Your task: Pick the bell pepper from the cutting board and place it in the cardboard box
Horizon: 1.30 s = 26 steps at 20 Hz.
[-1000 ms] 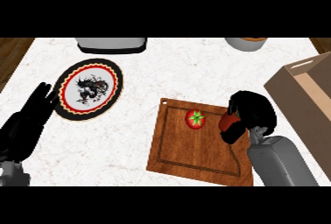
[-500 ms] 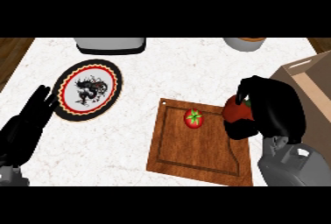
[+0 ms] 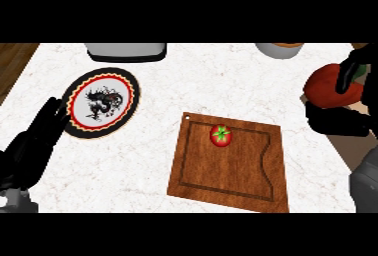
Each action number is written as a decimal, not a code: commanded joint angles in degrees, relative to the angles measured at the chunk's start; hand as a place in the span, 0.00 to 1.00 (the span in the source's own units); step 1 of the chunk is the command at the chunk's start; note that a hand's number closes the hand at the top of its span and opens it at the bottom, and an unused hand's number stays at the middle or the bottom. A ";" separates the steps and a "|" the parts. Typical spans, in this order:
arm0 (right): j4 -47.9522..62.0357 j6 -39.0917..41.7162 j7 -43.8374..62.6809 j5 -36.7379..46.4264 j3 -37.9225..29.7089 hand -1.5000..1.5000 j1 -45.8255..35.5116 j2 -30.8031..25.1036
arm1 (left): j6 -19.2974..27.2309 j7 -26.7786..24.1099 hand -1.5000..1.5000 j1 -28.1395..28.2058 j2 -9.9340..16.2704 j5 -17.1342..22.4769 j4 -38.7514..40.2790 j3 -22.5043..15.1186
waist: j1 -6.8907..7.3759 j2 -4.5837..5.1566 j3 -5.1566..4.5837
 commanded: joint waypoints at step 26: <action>30.21 -19.84 -30.52 -6.98 -23.18 1.00 13.42 -11.40 | -1.25 1.70 0.50 -1.60 -0.77 -1.79 -0.19 1.55 | 0.44 0.33 0.08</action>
